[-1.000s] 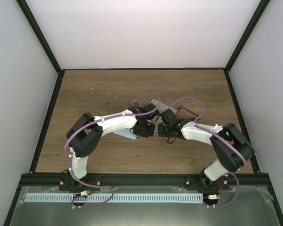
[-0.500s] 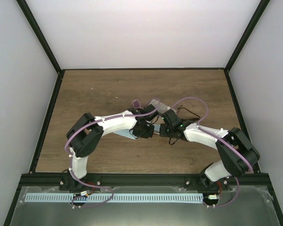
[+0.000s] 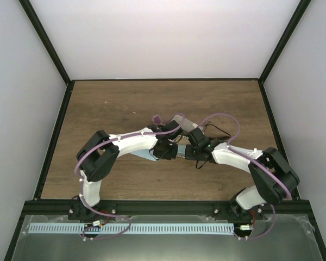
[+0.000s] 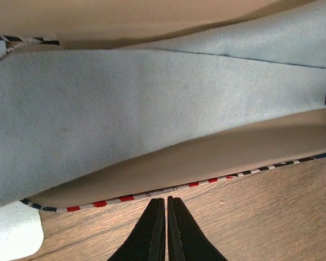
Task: Organize the sunglasses
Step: Place the glasses cleaning cloth in the sunglasses case.
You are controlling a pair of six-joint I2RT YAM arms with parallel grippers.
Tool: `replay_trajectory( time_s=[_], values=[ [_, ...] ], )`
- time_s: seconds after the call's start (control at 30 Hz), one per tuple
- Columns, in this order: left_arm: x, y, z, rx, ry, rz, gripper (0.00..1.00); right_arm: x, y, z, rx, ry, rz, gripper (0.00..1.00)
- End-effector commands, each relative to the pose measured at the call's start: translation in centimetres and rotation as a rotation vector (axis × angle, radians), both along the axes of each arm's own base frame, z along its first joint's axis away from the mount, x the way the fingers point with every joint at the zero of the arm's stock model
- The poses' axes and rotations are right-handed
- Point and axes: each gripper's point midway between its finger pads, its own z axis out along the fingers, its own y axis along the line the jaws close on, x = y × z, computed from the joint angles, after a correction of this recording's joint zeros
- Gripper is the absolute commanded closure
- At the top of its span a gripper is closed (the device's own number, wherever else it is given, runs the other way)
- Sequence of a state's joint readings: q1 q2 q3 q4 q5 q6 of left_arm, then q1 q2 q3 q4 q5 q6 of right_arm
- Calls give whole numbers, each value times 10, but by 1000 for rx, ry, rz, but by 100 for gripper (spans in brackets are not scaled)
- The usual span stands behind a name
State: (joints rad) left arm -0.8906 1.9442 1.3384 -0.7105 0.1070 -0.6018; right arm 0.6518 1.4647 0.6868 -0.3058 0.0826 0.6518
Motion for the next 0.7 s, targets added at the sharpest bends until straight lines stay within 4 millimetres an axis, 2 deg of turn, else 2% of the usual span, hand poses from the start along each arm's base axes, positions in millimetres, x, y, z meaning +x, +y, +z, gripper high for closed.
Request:
replay_trajectory(
  time_s=[0.0, 0.03, 0.07, 0.2, 0.4, 0.53, 0.67],
  values=[
    [0, -4, 7, -27, -9, -6, 96, -3, 1, 3, -1, -5, 2, 99],
    [0, -5, 7, -27, -9, -7, 96, -3, 1, 3, -1, -5, 3, 97],
    [1, -5, 7, -27, -10, -6, 96, -3, 1, 4, 0, -7, 3, 90],
    [1, -6, 7, -28, -11, -4, 96, -2, 3, 8, 8, -16, 16, 70],
    [3, -9, 17, -42, -24, -15, 96, 0, 5, 18, 17, -35, 25, 62],
    [3, -6, 23, -38, -35, -23, 96, 2, 7, 38, 42, -71, 29, 53],
    [0, 0, 22, -25, -36, -22, 96, 1, 7, 62, 77, -114, 37, 52]
  ],
)
